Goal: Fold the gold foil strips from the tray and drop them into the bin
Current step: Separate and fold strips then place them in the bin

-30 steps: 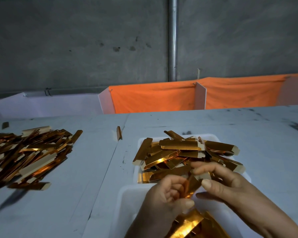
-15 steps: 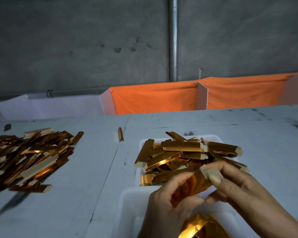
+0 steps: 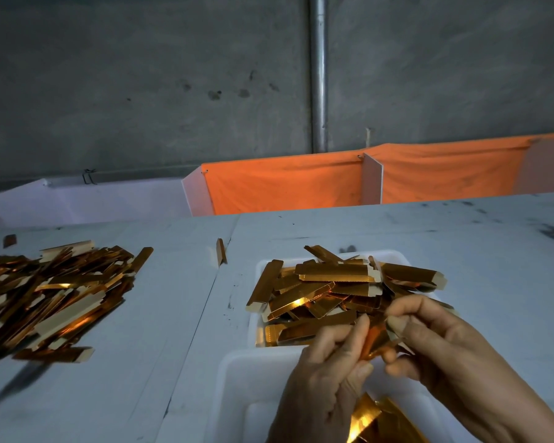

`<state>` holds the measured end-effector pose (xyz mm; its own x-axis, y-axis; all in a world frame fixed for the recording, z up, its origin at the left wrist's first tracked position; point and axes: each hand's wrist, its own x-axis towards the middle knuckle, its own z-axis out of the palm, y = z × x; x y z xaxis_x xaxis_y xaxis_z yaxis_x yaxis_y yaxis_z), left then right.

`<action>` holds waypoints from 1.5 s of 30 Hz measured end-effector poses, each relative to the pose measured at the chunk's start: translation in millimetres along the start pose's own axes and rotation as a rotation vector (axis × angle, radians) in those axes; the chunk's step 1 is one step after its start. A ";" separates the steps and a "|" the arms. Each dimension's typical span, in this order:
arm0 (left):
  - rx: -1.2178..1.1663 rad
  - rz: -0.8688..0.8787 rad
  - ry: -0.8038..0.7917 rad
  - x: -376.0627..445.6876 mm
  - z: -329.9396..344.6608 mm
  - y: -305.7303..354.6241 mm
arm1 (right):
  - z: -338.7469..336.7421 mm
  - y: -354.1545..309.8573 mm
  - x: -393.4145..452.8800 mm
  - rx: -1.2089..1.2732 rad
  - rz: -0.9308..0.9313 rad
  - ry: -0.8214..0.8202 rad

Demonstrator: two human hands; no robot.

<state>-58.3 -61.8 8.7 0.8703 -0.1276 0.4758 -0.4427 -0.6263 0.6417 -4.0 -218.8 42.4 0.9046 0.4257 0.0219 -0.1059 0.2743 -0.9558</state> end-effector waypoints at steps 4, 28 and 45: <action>-0.036 -0.031 0.026 -1.3 -3.0 -3.9 | -0.9 0.6 0.8 -0.091 -0.030 0.001; 0.079 0.045 0.097 -2.7 -0.6 -3.5 | -5.6 0.7 1.4 -0.328 -0.116 -0.064; 0.075 0.060 0.024 -4.2 -5.4 -5.8 | -0.2 -9.3 -4.2 -0.435 -0.045 -0.181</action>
<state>-60.5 -53.5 6.2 0.8371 -0.1488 0.5264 -0.4752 -0.6744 0.5651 -6.7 -223.2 51.1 0.8136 0.5759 0.0798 0.1491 -0.0740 -0.9860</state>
